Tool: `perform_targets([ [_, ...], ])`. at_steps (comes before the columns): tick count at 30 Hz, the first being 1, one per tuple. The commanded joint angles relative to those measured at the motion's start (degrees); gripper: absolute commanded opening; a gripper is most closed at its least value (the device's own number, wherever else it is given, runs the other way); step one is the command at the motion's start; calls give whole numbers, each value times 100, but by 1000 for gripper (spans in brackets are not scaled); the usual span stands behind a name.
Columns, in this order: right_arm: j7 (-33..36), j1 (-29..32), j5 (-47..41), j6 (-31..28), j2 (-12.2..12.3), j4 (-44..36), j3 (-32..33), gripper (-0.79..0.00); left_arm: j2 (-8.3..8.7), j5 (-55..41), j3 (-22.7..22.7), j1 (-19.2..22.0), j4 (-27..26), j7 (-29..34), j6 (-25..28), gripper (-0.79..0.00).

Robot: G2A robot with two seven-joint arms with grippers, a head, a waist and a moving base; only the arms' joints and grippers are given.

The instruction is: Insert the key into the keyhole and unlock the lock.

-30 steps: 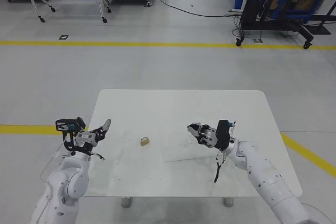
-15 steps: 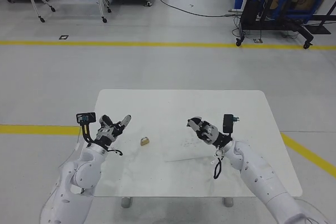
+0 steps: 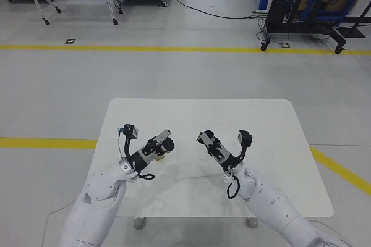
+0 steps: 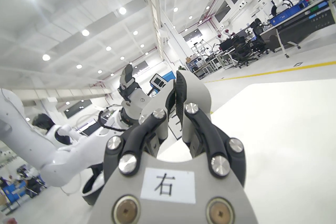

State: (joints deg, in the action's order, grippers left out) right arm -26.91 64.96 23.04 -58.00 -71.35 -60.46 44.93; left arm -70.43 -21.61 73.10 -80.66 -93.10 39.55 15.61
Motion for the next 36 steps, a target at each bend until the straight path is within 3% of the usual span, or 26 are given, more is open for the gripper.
perform_targets([
  [1, 426, -32, -732, 0, 29, -137, -118, -785, -27, -625, -154, 205, 245, 367, -249, -243],
  [5, 915, 45, -1390, 0, 134, -484, -121, -785, -64, -688, -388, 588, 662, 567, -501, -320],
  [9, 1458, 136, -1893, 0, 226, -646, -71, -785, -88, 98, -644, 783, 759, 376, -132, -391],
  [15, 2255, 192, -2605, 0, 284, -628, 25, -785, -103, 1052, -813, 759, 687, -178, 468, -425],
  [26, 3378, 52, -3610, 0, 149, -210, 137, -785, -96, 1971, -936, 719, 606, -617, 583, -446],
  [36, 3669, 71, -3714, 0, -25, 42, 311, -785, -92, 2048, -1014, 798, 709, -488, 522, -566],
])
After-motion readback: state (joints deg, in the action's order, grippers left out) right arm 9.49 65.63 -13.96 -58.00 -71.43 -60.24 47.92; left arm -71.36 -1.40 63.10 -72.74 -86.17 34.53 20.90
